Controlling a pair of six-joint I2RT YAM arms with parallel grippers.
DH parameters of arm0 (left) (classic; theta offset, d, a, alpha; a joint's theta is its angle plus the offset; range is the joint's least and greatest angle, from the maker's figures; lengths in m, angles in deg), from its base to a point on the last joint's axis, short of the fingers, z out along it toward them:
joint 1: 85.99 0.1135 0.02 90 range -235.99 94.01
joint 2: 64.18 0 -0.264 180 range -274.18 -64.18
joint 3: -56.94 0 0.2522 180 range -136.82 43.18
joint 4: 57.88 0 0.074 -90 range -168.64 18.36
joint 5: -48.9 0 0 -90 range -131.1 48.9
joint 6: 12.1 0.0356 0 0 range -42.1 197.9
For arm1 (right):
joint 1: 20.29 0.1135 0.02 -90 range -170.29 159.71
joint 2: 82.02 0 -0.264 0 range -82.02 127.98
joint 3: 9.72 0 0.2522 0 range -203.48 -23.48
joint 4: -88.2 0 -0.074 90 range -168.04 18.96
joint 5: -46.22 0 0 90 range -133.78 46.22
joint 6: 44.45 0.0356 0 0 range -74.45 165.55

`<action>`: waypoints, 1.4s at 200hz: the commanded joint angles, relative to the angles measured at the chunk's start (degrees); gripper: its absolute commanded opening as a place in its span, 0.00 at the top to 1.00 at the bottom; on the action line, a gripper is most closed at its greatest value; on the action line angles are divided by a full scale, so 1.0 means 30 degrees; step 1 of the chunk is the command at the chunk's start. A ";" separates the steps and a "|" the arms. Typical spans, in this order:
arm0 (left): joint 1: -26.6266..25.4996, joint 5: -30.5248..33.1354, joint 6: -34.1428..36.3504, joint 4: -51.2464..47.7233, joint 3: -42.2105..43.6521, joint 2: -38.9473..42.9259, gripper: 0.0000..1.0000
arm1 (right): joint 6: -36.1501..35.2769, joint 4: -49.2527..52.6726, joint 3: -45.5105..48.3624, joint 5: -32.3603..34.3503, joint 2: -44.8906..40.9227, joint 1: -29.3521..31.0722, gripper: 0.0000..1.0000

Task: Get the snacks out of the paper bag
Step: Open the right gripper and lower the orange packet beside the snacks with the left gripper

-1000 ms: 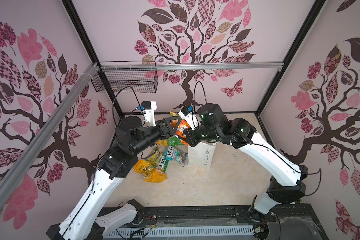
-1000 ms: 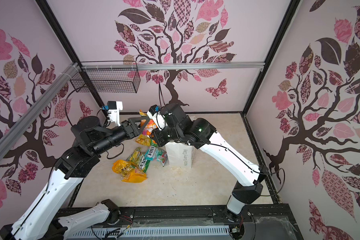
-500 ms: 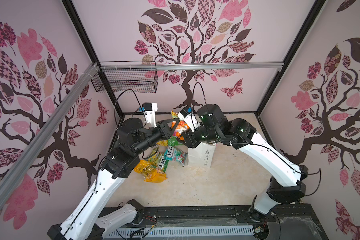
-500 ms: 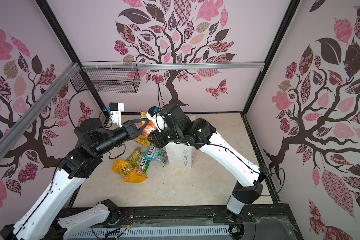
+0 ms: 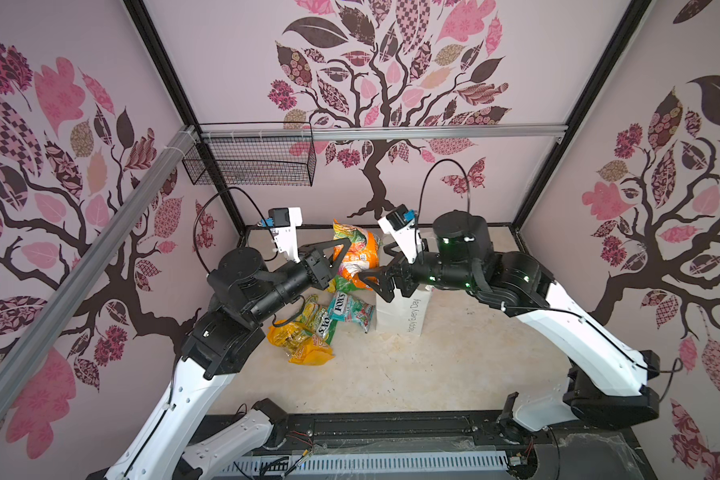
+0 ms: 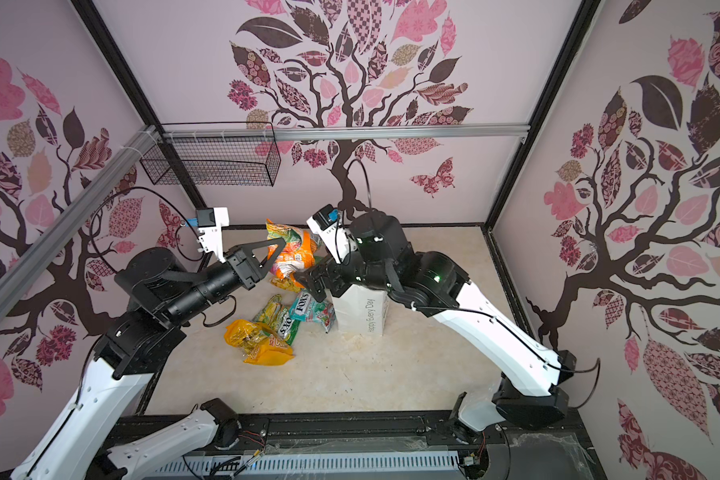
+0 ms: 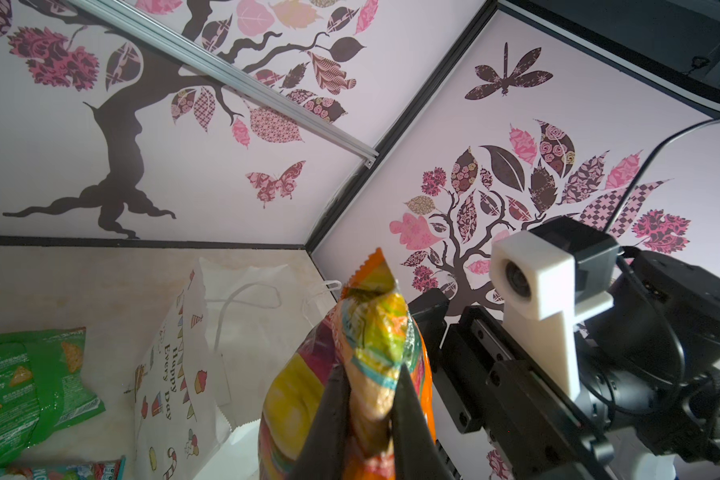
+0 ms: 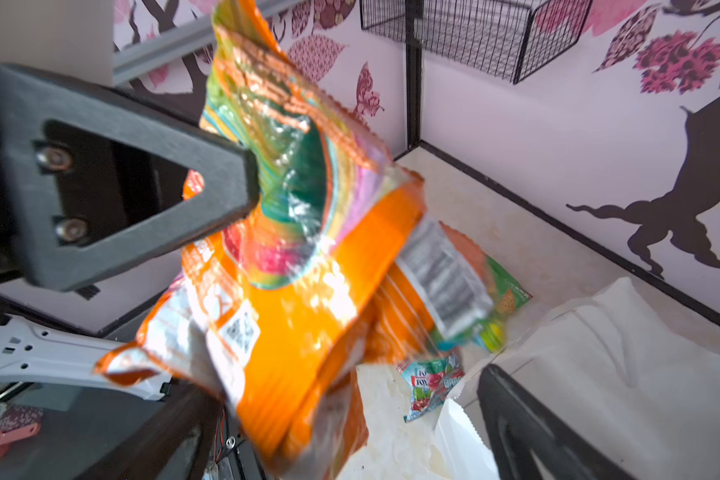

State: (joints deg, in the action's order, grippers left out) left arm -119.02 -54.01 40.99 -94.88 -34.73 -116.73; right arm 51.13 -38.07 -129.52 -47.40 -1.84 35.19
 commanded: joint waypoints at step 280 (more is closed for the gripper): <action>-0.0072 0.0995 -0.1660 0.5207 1.6955 -0.1568 0.97 | 0.4117 -1.0568 1.5407 0.9482 -1.0305 0.0021 0.00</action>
State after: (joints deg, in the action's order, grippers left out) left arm -119.05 -53.61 32.73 -83.65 15.08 -121.61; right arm 62.52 -69.50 -83.71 -19.51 -32.87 35.19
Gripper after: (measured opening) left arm 0.134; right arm 0.997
